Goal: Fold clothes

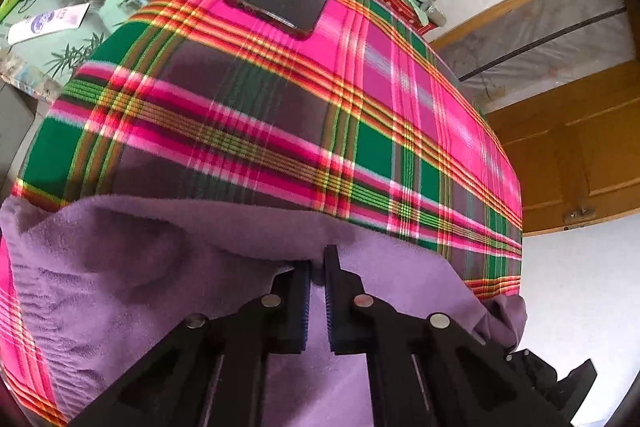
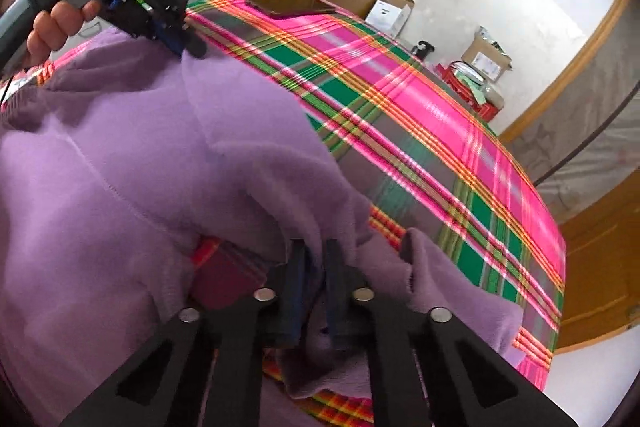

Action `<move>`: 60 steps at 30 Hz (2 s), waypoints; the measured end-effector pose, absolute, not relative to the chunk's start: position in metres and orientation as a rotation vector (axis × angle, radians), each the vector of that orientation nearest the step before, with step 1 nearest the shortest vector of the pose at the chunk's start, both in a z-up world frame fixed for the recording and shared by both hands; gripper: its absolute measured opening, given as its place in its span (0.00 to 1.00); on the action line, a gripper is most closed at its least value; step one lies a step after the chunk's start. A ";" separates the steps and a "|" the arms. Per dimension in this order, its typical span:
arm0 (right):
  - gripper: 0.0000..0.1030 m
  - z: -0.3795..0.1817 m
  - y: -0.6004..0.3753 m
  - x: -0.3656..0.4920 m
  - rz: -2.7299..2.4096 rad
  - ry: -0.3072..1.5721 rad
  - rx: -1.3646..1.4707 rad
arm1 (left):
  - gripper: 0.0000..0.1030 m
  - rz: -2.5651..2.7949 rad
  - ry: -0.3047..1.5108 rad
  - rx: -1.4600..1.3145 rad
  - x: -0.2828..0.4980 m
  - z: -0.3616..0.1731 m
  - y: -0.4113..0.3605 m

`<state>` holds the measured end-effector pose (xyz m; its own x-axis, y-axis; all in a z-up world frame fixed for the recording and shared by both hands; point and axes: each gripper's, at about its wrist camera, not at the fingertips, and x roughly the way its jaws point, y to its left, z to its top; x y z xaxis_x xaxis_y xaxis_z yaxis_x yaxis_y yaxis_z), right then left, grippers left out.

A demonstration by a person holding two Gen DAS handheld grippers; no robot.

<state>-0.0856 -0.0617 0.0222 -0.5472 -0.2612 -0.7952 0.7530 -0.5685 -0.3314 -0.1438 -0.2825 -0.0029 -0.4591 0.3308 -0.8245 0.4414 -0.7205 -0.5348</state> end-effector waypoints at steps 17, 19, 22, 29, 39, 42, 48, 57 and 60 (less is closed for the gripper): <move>0.04 0.055 -0.072 -0.161 -2.298 0.981 0.850 | 0.05 -2.395 1.183 1.452 -0.184 0.011 -0.293; 0.04 0.050 -0.078 -0.166 -2.293 1.023 0.835 | 0.05 -2.370 1.191 1.462 -0.185 0.003 -0.296; 0.04 0.038 -0.090 -0.176 -2.283 1.098 0.809 | 0.05 -2.338 1.203 1.476 -0.187 -0.009 -0.298; 0.06 0.016 -0.096 -0.202 -2.271 1.047 0.900 | 0.06 -2.373 1.139 1.488 -0.186 -0.012 -0.293; 0.21 0.062 -0.042 -0.206 -2.249 0.524 1.066 | 0.24 -2.546 0.903 1.459 -0.145 0.028 -0.261; 0.23 0.077 -0.015 -0.194 -2.300 0.430 1.053 | 0.28 -2.639 0.797 1.456 -0.130 0.045 -0.239; 0.38 0.085 0.048 -0.151 -2.433 0.272 1.029 | 0.30 -2.816 0.556 1.641 -0.129 0.046 -0.167; 0.40 0.037 0.101 -0.098 -2.446 0.070 1.190 | 0.30 -2.815 0.288 1.772 -0.144 0.020 -0.103; 0.41 0.027 0.091 -0.092 -2.414 0.085 1.171 | 0.30 -2.812 0.201 1.767 -0.146 0.016 -0.093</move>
